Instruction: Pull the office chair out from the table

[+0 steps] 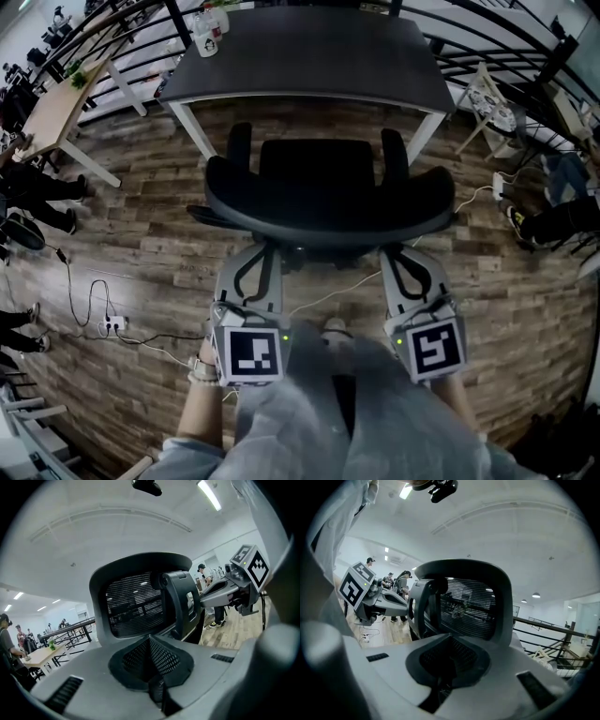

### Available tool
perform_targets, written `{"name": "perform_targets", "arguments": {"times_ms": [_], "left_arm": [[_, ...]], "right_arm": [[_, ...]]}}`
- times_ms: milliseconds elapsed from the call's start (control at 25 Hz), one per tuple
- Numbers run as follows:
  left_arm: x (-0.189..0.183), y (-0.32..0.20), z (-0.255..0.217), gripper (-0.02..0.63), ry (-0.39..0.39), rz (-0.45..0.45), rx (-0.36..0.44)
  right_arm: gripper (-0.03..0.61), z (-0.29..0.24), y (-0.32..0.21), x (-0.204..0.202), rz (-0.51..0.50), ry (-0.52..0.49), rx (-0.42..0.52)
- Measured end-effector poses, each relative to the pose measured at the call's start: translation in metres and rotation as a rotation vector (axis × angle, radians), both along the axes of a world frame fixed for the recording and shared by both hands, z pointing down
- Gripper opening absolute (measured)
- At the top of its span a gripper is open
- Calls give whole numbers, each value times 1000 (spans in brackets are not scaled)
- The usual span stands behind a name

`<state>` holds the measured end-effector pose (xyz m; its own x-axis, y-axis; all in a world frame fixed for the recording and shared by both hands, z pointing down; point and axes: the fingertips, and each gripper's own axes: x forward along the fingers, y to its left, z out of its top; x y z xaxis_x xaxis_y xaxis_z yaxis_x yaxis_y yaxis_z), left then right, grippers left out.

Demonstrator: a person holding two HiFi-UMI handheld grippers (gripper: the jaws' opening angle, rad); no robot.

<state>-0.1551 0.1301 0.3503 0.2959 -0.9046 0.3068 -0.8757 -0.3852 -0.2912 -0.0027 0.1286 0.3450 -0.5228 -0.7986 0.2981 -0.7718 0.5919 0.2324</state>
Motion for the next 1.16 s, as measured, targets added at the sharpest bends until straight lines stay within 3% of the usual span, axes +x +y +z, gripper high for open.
{"name": "perform_targets", "arguments": {"times_ms": [360,1160], "left_arm": [[4,0,-5,5,42,7,-3],[2,0,1,3,30,-5,-8]], "right_arm": [[3,3,2,2,-6,4,-13],[3,11,2,1,-20,24,-23]]}}
